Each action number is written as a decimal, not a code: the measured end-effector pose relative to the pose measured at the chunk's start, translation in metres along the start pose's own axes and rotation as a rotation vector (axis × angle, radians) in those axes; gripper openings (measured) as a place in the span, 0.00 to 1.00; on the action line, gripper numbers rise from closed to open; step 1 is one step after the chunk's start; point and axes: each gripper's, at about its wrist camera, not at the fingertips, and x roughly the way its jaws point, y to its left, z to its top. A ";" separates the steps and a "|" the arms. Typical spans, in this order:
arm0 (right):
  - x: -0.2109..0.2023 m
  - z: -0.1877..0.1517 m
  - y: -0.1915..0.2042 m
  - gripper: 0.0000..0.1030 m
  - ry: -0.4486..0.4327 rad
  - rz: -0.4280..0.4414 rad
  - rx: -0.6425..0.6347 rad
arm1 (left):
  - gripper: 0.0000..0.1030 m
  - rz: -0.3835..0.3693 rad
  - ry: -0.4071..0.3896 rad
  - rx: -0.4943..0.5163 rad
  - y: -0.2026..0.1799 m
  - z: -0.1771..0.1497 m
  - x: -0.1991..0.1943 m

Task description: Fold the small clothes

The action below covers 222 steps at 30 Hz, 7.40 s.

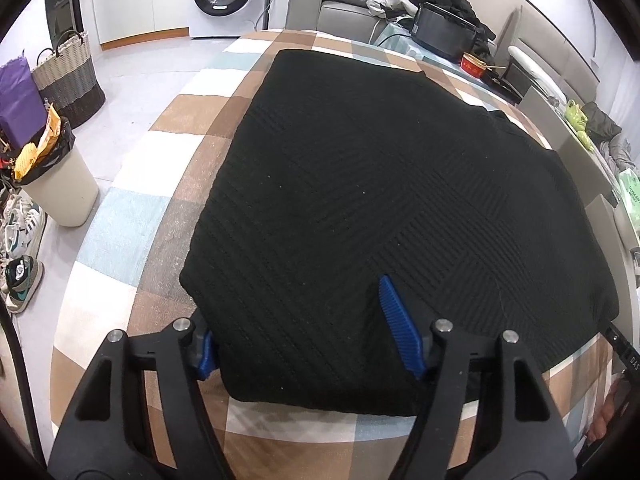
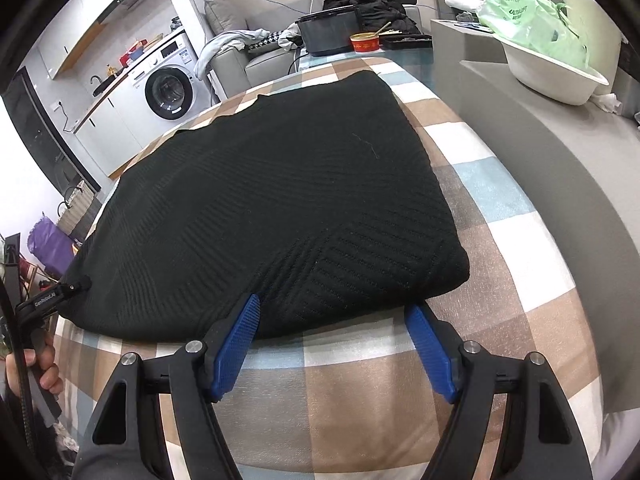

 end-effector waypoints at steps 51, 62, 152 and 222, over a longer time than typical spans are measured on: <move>-0.028 -0.028 -0.045 0.17 0.020 0.173 0.156 | 0.21 -0.109 -0.071 -0.054 0.044 -0.079 -0.065; -0.031 -0.019 -0.065 0.42 -0.005 0.252 0.303 | 0.22 -0.089 -0.075 -0.062 0.047 -0.087 -0.080; -0.040 -0.013 -0.084 0.23 0.005 0.189 0.080 | 0.61 -0.411 0.058 0.562 -0.287 -0.153 -0.077; -0.019 -0.017 -0.056 0.36 0.007 0.062 0.029 | 0.56 -0.055 -0.059 -0.032 0.039 -0.108 -0.087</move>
